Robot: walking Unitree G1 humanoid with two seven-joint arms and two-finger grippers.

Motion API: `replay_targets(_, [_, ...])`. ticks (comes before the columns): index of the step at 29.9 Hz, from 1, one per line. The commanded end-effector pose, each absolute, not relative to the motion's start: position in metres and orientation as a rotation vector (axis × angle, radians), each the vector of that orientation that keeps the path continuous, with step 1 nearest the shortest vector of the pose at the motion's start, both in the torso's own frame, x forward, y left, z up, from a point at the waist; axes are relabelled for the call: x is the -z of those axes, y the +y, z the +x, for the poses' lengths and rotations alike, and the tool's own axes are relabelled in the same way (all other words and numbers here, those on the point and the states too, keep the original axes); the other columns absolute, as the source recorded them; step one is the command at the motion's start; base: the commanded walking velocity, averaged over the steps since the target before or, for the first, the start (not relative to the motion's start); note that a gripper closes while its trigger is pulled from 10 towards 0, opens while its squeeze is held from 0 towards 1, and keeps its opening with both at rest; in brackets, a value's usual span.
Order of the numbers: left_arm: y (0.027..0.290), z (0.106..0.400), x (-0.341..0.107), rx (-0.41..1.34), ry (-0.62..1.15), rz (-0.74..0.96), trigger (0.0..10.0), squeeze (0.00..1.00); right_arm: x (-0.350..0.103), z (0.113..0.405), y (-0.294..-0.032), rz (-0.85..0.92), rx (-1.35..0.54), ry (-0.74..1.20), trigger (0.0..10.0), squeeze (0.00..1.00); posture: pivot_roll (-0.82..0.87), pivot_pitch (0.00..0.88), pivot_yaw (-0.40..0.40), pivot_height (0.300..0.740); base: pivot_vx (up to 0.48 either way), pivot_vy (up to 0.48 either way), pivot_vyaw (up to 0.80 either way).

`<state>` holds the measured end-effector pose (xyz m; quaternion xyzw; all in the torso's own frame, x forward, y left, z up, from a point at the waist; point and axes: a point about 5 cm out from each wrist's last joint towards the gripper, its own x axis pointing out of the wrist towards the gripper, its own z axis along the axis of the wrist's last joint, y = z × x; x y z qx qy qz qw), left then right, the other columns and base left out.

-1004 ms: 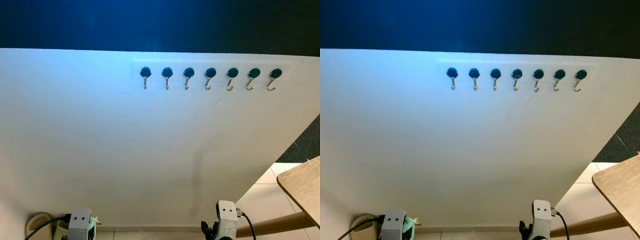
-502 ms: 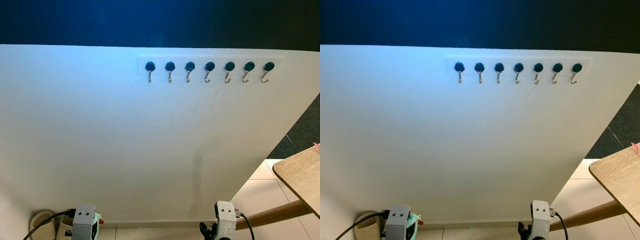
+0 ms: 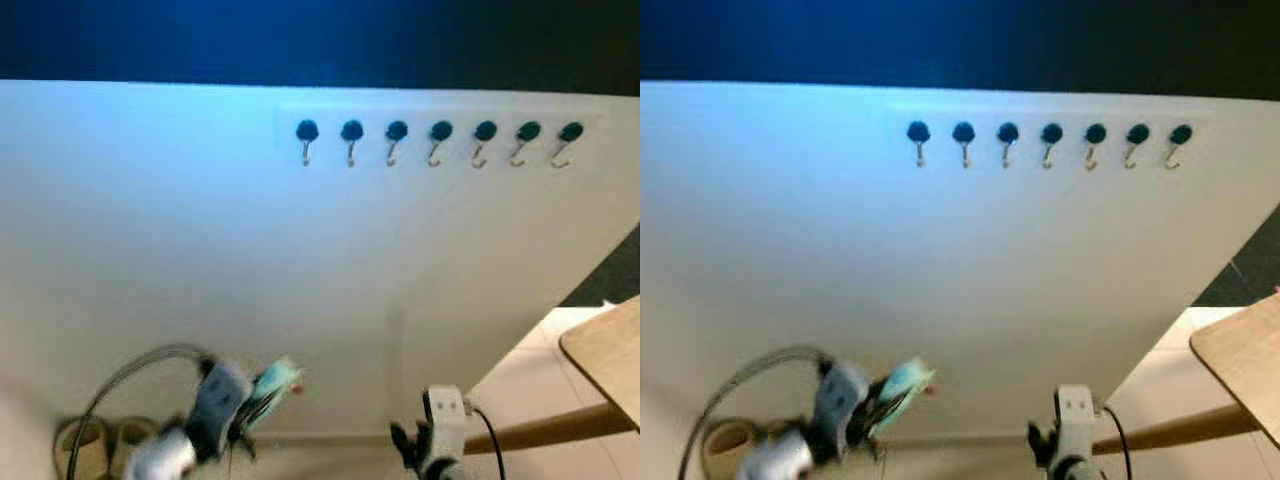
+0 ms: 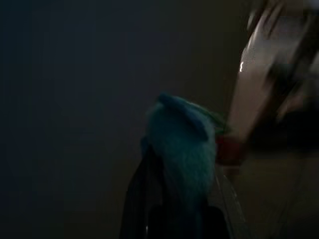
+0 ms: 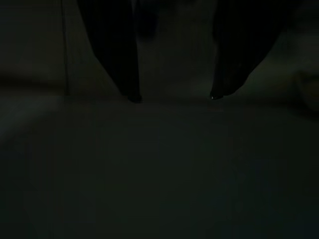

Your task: Hang keys on a hook

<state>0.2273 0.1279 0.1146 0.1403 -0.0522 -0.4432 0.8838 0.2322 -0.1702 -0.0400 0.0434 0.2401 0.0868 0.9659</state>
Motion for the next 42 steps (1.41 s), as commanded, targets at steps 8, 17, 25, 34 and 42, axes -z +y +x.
replay_targets(8, [0.098,0.25,-0.205,1.058,-0.303,0.512,10.0,0.0,0.015,0.25,-0.157,0.109,-0.266,0.299,10.0,0.0,0.06,0.066,-0.033,0.74,0.0,0.0,0.0])
replay_targets(17, [0.097,0.254,-0.261,1.017,-0.402,0.551,10.0,0.0,-0.006,0.264,-0.14,0.148,-0.322,0.159,10.0,0.0,0.06,0.062,-0.026,0.74,0.0,0.0,0.0])
replay_targets(25, [0.118,0.247,-0.241,1.067,-0.132,0.642,10.0,0.0,-0.011,0.262,-0.13,0.169,-0.368,0.127,10.0,0.0,0.06,0.062,-0.024,0.74,0.0,0.0,0.0])
replay_targets(34, [0.182,0.222,-0.109,1.022,0.654,0.906,10.0,0.0,-0.002,0.256,-0.131,0.165,-0.375,0.184,10.0,0.0,0.07,0.07,-0.024,0.74,0.0,0.0,0.0])
replay_targets(42, [0.222,0.183,0.008,0.678,1.085,0.599,10.0,0.0,0.016,0.247,-0.136,0.142,-0.363,0.321,10.0,0.0,0.07,0.075,-0.034,0.74,0.0,0.0,0.0])
